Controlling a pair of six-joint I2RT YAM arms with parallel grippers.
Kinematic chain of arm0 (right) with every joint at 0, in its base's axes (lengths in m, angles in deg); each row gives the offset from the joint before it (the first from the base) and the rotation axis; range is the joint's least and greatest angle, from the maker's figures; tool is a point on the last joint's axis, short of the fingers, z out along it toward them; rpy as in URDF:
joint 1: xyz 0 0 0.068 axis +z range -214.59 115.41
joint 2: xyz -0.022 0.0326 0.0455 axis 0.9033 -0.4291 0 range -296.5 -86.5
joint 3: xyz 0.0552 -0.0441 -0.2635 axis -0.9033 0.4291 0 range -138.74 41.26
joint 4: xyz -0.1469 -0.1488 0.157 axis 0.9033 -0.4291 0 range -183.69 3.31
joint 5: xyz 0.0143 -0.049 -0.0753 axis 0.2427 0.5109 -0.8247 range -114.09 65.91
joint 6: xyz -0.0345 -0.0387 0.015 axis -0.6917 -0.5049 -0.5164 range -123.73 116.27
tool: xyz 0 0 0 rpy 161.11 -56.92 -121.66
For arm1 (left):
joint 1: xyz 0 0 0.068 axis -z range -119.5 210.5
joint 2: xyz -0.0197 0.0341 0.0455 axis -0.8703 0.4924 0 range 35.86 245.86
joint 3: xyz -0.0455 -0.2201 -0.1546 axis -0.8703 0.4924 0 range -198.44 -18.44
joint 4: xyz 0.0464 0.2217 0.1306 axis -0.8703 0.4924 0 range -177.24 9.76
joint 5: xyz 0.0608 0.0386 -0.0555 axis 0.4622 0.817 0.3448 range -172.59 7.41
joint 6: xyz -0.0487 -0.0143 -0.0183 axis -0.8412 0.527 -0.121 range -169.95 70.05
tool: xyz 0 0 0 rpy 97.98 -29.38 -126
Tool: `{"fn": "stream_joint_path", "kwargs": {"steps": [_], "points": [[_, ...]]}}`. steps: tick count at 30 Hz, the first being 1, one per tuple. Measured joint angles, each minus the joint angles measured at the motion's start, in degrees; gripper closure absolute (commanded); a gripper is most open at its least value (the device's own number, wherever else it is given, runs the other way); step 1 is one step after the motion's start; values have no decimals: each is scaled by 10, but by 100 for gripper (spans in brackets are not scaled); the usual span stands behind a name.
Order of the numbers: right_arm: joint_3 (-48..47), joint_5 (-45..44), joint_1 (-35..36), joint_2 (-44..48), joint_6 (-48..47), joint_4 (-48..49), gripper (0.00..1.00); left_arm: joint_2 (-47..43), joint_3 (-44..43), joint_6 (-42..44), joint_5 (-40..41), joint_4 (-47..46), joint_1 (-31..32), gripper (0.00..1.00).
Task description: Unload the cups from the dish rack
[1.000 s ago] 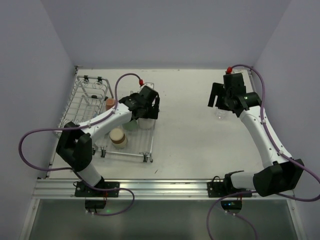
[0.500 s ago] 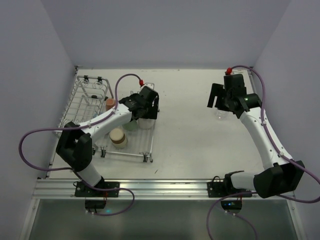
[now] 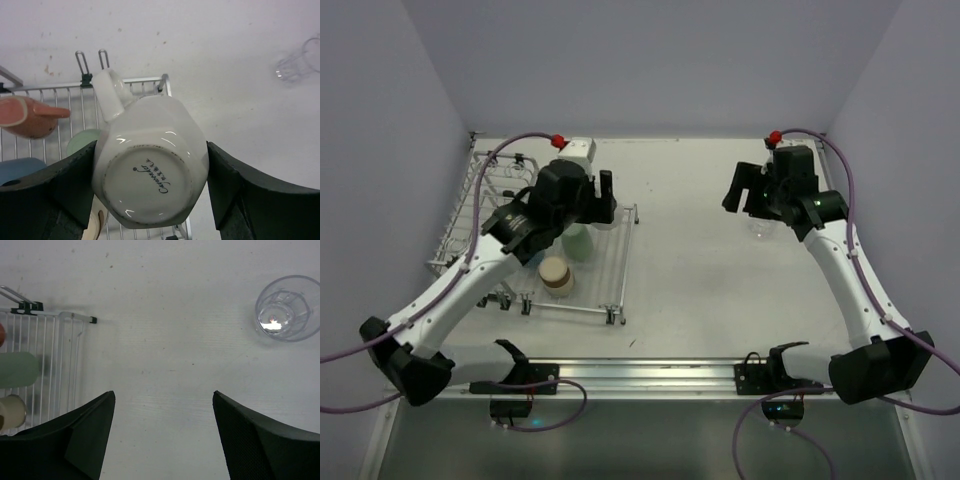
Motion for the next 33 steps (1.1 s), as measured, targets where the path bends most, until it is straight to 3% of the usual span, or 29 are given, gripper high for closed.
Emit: {"fn": "stream_joint_path", "kwargs": {"steps": [4,8,14,18,25,33], "points": [[7,67,0,9,0,26,19,-97,21,19,-76,-46,-2,100],[49,186,0,57,1,86,23,-196,102,21,-209,-134,-3,100],[132,436,2,124,34,246,24,-268,250,-12,-389,-298,-3,100],[173,553,2,132,109,382,27,-295,330,-45,-476,-400,-3,100],[258,637,22,132,265,628,30,-327,390,-87,-574,-569,-3,100],[322,659,52,103,438,922,33,-315,409,-139,-615,-713,-3,100]]}}
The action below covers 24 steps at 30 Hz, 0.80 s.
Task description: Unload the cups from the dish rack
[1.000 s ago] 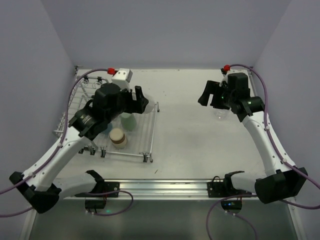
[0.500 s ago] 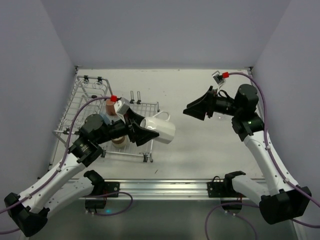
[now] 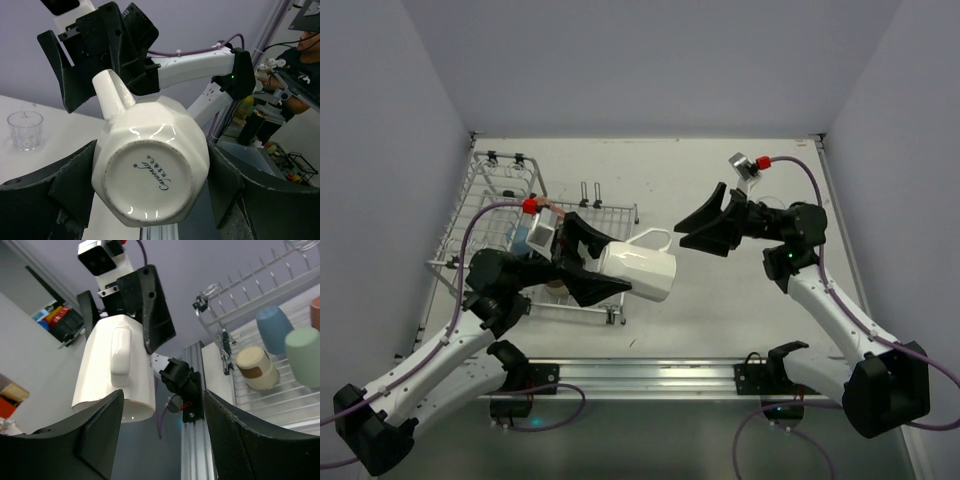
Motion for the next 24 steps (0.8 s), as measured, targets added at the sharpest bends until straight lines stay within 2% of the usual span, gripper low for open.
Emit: {"fn": "stream_joint_path", "kwargs": {"steps": [5,10,20,24], "points": [[20,-15,23,-17,73,133,36,9,7,-6,0,-27,0,100],[23,-45,47,-17,104,197,37,13,11,-6,0,-38,0,100],[-1,-90,109,-41,100,175,41,30,16,-6,0,-62,0,100],[-10,-113,136,-51,82,152,46,34,16,-6,0,-67,1,100]]}}
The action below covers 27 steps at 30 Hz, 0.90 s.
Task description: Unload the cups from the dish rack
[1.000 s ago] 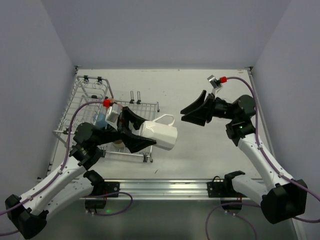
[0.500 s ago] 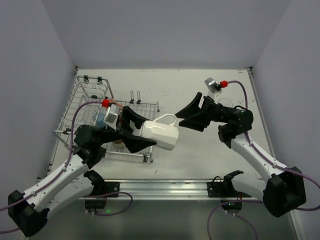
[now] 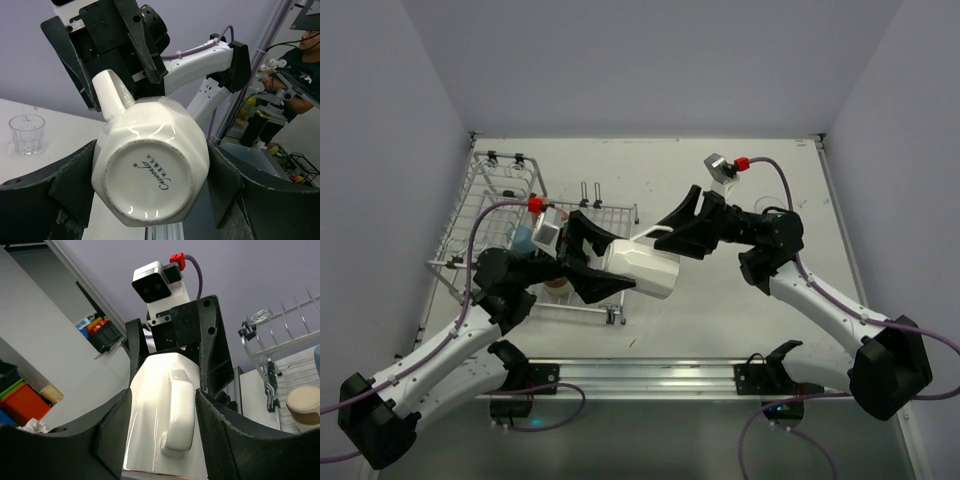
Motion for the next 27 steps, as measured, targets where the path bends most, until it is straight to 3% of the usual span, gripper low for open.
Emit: {"fn": "stream_joint_path", "kwargs": {"steps": [11,27], "points": [[-24,-68,35,-19,-42,-57,60,2,9,-1,0,-15,4,100],[-35,-84,54,-30,-71,-80,66,5,9,-5,0,-21,4,100]]}}
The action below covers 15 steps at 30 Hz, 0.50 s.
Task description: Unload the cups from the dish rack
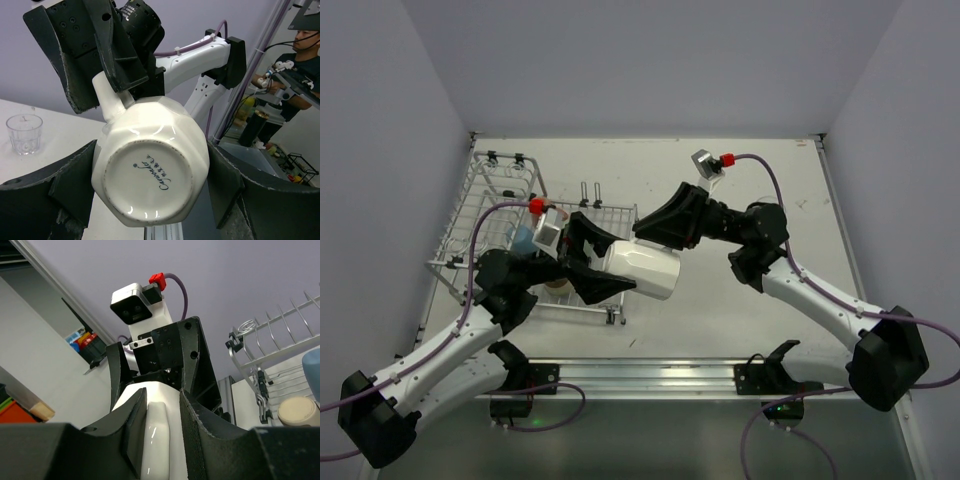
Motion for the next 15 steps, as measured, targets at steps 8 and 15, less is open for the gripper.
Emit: {"fn": "stream_joint_path", "kwargs": {"steps": [8,15], "points": [[0,3,2,5,7,-12,100,0,4,7,-2,0,-1,96],[1,0,5,19,-33,-68,100,7,-1,5,-4,3,0,0]]}}
